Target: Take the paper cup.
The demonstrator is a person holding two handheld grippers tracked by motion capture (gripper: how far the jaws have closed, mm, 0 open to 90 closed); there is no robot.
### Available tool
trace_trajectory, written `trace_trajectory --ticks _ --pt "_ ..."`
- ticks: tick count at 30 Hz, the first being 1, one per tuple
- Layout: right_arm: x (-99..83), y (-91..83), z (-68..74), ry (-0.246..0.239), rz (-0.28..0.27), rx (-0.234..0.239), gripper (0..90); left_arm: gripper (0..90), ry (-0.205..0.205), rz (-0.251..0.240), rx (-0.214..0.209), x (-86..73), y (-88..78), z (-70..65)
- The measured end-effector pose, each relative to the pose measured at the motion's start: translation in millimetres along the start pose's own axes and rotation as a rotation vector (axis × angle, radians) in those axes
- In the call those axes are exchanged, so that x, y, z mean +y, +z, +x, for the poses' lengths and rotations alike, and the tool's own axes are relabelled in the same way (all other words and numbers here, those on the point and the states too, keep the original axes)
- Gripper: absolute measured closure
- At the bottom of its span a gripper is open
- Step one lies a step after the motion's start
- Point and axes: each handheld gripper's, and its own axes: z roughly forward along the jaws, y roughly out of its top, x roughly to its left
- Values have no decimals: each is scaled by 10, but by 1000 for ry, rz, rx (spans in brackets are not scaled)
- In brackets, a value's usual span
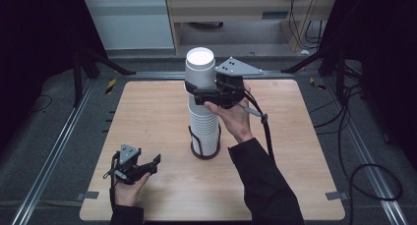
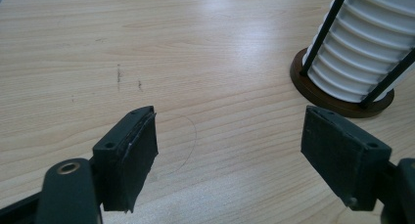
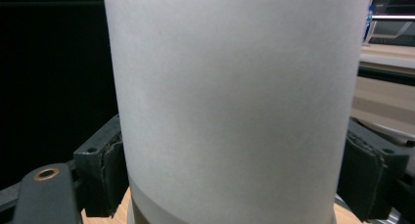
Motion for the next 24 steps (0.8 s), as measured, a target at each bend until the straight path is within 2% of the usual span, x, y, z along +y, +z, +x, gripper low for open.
trace_trajectory --ticks 14,15,19,24 --pt "258 -109 24 -22 -62 0 151 240 5 1 7 -2 -5 -2" --pt "294 -131 19 -20 -73 3 151 284 8 0 8 -5 -9 0" --pt "348 -180 -12 -15 -86 -5 151 317 1 8 10 -12 -22 29" --pt "392 -249 -53 -15 -99 -16 150 362 7 -7 4 -14 -37 47"
